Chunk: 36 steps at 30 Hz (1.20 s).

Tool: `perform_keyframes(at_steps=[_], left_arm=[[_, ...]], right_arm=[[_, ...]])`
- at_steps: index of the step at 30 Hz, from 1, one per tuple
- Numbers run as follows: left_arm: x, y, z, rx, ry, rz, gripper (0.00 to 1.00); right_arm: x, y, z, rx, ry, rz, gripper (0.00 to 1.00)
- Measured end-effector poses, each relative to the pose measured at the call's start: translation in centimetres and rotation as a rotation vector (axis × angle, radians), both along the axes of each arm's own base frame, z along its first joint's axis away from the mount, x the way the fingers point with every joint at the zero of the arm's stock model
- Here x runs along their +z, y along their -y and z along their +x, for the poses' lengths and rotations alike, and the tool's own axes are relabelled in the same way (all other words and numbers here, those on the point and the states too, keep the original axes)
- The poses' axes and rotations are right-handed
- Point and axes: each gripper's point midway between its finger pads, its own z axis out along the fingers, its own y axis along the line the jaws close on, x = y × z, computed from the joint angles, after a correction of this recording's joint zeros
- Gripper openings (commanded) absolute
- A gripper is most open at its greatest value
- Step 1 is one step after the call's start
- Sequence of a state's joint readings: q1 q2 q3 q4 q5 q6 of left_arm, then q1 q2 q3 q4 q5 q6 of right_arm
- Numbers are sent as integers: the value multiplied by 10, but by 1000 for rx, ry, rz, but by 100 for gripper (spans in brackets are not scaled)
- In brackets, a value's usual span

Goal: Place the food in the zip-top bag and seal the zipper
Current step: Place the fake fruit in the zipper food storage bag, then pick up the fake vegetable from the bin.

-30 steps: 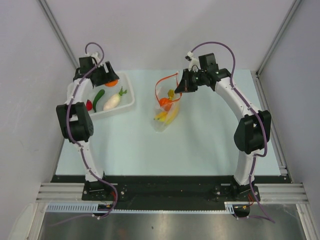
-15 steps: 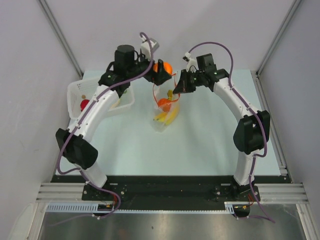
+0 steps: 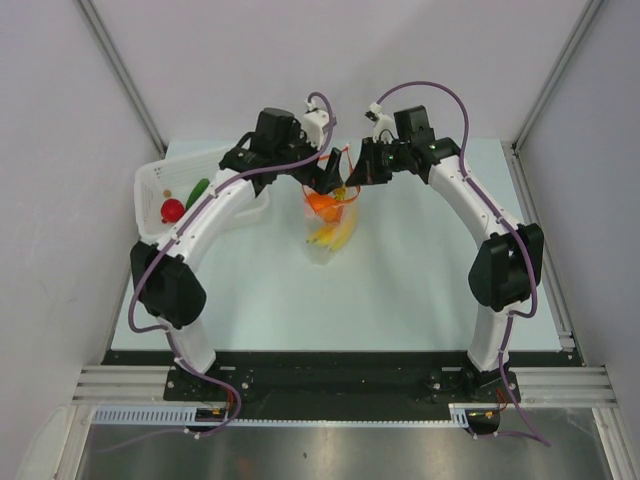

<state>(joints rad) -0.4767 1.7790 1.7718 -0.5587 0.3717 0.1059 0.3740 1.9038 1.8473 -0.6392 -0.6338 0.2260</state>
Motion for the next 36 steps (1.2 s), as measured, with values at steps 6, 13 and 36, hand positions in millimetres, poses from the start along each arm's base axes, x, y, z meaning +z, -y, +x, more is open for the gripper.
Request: perform_keyframes(at_steps=[6, 13, 36], left_arm=[[30, -40, 1, 40, 31, -33, 100], [9, -192, 52, 305, 27, 53, 99], [-219, -287, 98, 314, -363, 483, 42]], right_arm=[[0, 0, 0, 7, 10, -5, 0], [-1, 1, 1, 13, 20, -9, 0], [-2, 2, 0, 22, 27, -19, 0]])
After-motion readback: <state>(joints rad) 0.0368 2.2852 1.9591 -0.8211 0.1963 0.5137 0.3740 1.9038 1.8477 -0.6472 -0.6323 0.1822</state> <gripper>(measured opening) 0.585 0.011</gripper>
